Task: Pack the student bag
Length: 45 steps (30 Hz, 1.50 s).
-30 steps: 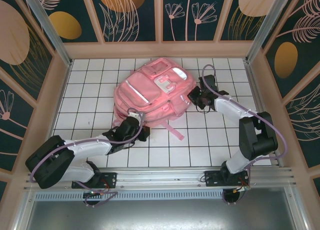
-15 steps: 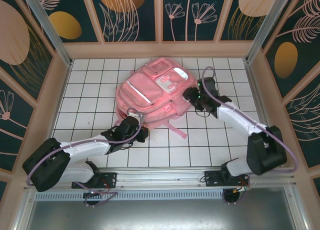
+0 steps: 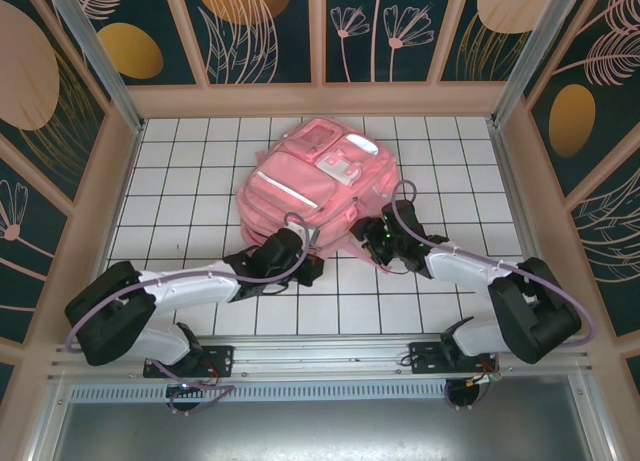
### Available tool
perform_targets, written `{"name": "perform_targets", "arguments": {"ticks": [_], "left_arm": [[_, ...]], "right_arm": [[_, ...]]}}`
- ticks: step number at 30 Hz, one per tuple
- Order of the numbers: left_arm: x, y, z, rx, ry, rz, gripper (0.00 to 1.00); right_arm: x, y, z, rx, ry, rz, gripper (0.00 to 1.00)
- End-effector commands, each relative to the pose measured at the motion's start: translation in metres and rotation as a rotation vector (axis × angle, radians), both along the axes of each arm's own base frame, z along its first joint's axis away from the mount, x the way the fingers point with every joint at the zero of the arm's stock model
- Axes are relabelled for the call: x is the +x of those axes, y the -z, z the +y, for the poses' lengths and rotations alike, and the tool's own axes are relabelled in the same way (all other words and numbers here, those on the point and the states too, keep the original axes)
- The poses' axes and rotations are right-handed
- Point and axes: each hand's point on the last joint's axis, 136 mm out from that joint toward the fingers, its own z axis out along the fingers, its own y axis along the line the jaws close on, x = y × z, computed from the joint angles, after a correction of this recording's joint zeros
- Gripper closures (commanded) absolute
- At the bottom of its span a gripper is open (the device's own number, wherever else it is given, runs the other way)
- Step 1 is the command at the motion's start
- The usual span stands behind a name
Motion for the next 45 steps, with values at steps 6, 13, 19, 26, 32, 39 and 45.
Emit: {"name": "perform_targets", "arguments": {"ticks": [6, 13, 19, 26, 32, 39, 45], "left_arm": [[-0.007, -0.017, -0.033, -0.047, 0.1, -0.018, 1.0], [-0.018, -0.013, -0.023, -0.044, 0.12, 0.0, 1.0], [-0.017, -0.01, -0.006, 0.016, 0.084, -0.024, 1.0], [-0.015, 0.001, 0.014, 0.086, 0.033, -0.036, 1.0], [-0.014, 0.004, 0.017, 0.1, 0.021, -0.039, 1.0], [-0.015, 0.002, 0.019, 0.104, 0.026, -0.043, 1.0], [-0.019, 0.004, 0.02, 0.095, 0.033, -0.032, 1.0]], "right_arm": [[0.015, -0.005, 0.008, 0.058, 0.006, -0.084, 0.56], [0.018, 0.005, -0.019, 0.004, 0.055, -0.099, 1.0], [0.029, 0.0, -0.042, -0.083, 0.081, -0.119, 1.0], [0.037, -0.01, -0.088, -0.183, 0.163, -0.118, 1.0], [0.044, -0.019, -0.106, -0.251, 0.175, -0.128, 1.0], [0.056, -0.027, -0.137, -0.366, 0.212, -0.124, 1.0], [0.073, -0.028, -0.155, -0.365, 0.256, -0.11, 1.0]]}}
